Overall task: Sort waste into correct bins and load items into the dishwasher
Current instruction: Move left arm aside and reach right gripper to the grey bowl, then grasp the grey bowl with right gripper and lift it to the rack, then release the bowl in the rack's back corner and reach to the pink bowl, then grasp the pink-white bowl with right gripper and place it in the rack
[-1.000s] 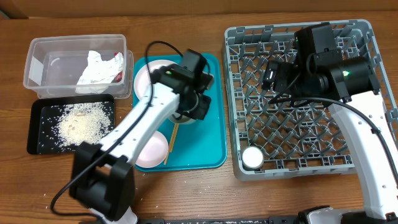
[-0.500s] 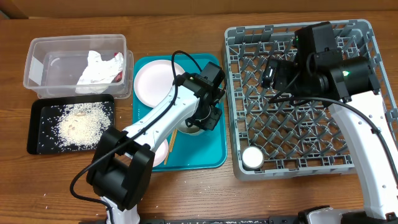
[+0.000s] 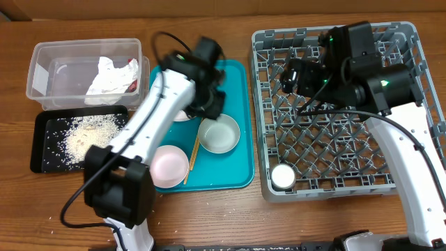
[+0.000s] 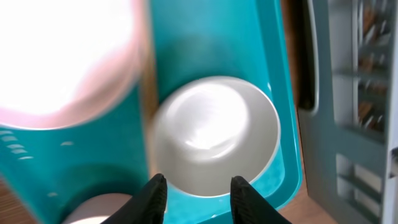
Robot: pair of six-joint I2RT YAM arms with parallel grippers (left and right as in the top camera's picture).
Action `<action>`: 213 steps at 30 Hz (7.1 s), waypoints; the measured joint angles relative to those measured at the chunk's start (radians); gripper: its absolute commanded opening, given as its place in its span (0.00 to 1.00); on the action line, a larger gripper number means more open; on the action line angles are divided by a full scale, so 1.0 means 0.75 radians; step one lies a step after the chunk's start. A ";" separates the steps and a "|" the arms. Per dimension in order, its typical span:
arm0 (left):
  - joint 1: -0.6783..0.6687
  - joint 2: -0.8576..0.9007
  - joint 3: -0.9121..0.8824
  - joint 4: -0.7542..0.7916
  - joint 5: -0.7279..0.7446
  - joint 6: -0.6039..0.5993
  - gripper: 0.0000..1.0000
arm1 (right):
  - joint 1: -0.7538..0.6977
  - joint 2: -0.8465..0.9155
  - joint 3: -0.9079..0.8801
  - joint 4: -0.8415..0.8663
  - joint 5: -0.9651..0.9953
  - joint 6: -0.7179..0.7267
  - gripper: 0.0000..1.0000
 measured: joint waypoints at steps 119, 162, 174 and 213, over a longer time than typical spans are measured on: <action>0.614 0.000 0.058 0.046 0.125 -0.066 1.00 | 0.320 1.053 0.670 0.109 1.884 -0.652 0.04; 0.614 0.000 0.058 0.046 0.125 -0.066 1.00 | 0.536 0.870 0.578 0.067 1.145 -0.504 1.00; 0.614 0.000 0.058 0.047 0.130 -0.068 1.00 | 0.540 0.703 0.567 0.029 -0.038 -0.294 0.86; 0.870 0.010 0.809 -0.394 0.170 -0.035 1.00 | 0.840 0.953 0.169 0.133 -0.124 0.156 0.04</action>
